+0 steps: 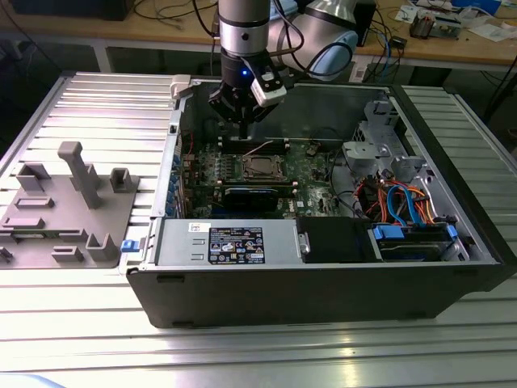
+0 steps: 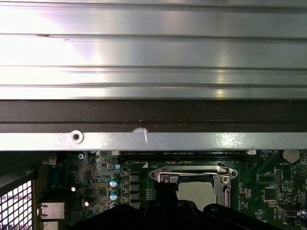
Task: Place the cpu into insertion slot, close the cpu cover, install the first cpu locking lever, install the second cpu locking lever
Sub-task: 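Install the first cpu locking lever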
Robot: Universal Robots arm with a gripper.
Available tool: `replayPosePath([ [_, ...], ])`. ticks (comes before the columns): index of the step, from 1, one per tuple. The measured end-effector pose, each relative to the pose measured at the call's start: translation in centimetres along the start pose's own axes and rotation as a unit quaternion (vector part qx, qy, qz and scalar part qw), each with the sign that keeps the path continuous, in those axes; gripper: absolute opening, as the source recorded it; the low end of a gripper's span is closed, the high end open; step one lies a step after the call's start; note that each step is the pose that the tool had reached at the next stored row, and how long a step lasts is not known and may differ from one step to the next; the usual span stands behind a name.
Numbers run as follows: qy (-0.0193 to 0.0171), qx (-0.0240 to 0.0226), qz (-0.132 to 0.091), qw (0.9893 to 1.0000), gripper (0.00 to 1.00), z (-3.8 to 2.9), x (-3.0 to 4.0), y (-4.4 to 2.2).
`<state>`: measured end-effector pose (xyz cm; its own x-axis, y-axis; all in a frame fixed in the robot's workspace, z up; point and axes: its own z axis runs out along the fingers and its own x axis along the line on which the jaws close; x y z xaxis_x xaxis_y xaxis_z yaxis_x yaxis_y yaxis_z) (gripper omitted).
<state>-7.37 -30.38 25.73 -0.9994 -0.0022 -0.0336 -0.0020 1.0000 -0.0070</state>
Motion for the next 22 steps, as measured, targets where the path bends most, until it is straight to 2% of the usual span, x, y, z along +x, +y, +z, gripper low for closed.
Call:
replayPosePath([
  [7,0.0000,-0.0001,0.000,1.0000,0.11,0.00,-0.01,0.00],
  [10,-0.0001,-0.0059,0.002,1.0000,0.11,0.10,-0.02,0.00],
  [15,0.0000,-0.0072,0.008,0.9999,0.11,0.25,-0.02,-0.01],
  [16,0.0000,-0.0131,0.008,0.9999,0.11,0.30,-0.03,-0.02],
  [17,0.0001,-0.0167,0.008,0.9998,0.11,0.33,-0.02,-0.03],
  [18,0.0000,-0.0179,0.008,0.9998,0.11,0.37,-0.02,-0.03],
  [22,0.0001,-0.0179,0.008,0.9998,0.11,0.39,-0.02,-0.04],
])
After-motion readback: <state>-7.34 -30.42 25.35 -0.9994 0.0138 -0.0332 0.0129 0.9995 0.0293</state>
